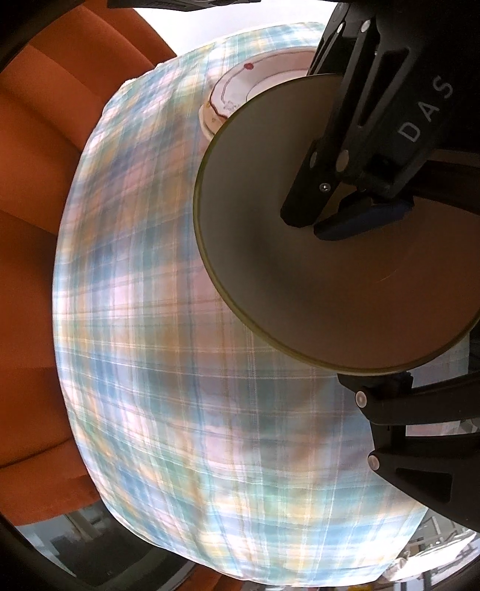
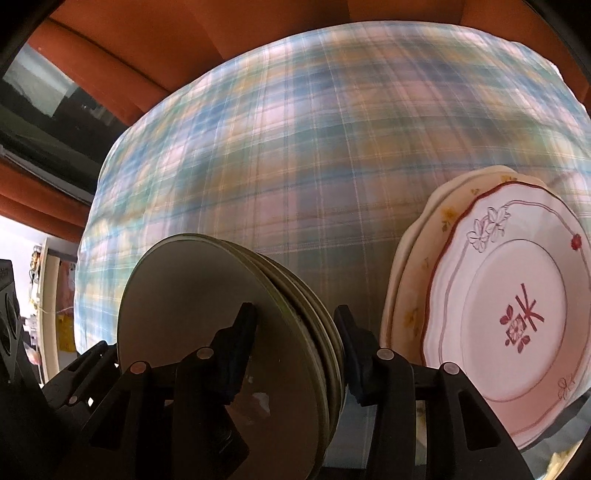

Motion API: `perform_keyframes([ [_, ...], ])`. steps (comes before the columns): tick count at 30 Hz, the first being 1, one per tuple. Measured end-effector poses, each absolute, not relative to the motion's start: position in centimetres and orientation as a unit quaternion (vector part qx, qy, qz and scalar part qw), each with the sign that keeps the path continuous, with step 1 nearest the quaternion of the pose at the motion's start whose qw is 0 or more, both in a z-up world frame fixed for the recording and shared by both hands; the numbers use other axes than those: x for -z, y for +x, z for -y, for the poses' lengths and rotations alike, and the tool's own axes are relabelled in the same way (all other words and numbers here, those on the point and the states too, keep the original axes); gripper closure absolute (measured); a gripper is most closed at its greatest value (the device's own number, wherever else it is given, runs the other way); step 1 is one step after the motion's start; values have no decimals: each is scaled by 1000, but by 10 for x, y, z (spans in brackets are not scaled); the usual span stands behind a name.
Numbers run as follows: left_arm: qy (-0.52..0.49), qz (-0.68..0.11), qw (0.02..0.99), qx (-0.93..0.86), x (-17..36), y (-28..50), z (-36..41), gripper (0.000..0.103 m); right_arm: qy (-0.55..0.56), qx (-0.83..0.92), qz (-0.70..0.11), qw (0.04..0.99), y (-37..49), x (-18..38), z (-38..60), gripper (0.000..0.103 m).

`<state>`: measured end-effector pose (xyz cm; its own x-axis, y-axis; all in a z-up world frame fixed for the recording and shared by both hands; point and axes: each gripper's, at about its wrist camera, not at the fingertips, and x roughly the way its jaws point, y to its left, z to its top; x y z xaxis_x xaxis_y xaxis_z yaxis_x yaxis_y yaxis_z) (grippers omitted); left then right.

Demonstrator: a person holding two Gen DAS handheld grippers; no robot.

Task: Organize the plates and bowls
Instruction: 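Lift the nested bowls with both tools and carry them over the plate stack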

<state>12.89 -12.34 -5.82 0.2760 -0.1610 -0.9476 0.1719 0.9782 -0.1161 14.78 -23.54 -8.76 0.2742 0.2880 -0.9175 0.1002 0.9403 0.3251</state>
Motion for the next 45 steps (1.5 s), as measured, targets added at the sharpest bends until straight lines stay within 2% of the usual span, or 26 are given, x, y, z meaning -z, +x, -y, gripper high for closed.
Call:
perform_keyframes([
  [14,16,-568,806,165,19,127,89,44,177,0,-559,810,133,38,207,55],
  [24,15,-566,805,177,15,124,80,44,175,14,-552,815,127,27,191,55],
  [45,-16,-561,815,144,4,118,172,44,151,-21,-551,820,122,18,279,55],
])
